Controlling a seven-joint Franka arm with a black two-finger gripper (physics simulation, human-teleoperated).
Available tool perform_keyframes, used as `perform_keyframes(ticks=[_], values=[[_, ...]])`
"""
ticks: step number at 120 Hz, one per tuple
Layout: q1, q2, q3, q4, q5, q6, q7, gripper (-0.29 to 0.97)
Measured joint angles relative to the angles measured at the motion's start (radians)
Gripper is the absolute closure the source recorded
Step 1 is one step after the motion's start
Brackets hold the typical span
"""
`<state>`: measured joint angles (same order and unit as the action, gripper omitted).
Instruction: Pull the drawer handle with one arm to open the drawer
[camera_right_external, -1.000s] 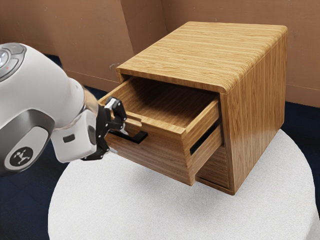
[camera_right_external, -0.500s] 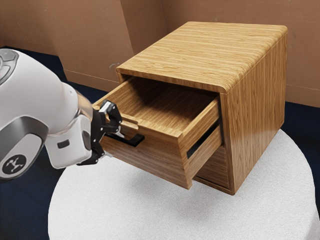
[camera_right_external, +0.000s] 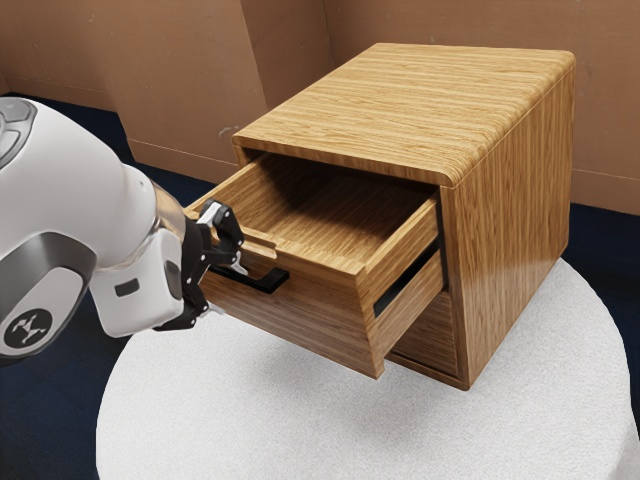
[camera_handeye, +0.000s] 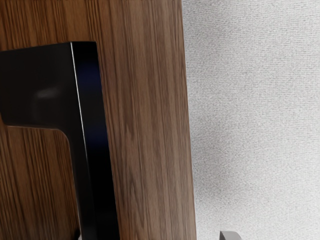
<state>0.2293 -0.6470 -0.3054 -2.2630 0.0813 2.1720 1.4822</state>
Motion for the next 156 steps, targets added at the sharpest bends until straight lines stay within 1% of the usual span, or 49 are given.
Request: perform_keyframes(ticks=[56,85,90,96,102,106,114,118,123,132,137,141,147,156], values=[[-0.003,-0.026,0.0,0.009,0.0,-0.001,-0.005,0.42],[-0.012,-0.094,-0.005,0.024,0.0,-0.007,-0.007,0.42],[-0.012,-0.112,-0.014,0.051,0.001,-0.015,-0.007,0.42],[-0.008,-0.109,-0.037,0.16,0.001,-0.035,-0.008,0.41],[0.016,-0.053,-0.087,0.342,0.002,-0.073,-0.01,0.41],[0.083,0.029,-0.172,0.508,0.004,-0.114,-0.019,0.39],[0.264,0.192,-0.385,0.78,0.006,-0.208,-0.058,0.32],[0.308,0.276,-0.448,0.873,0.006,-0.25,-0.091,0.28],[0.336,0.392,-0.508,0.971,0.008,-0.297,-0.139,0.23],[0.349,0.565,-0.565,1.121,0.014,-0.399,-0.261,0.17],[0.325,0.662,-0.585,1.222,0.043,-0.476,-0.356,0.14],[0.313,0.721,-0.592,1.271,0.064,-0.532,-0.429,0.12],[0.314,0.766,-0.599,1.298,0.084,-0.6,-0.532,0.1],[0.287,0.791,-0.613,1.3,0.101,-0.672,-0.672,0.08]])
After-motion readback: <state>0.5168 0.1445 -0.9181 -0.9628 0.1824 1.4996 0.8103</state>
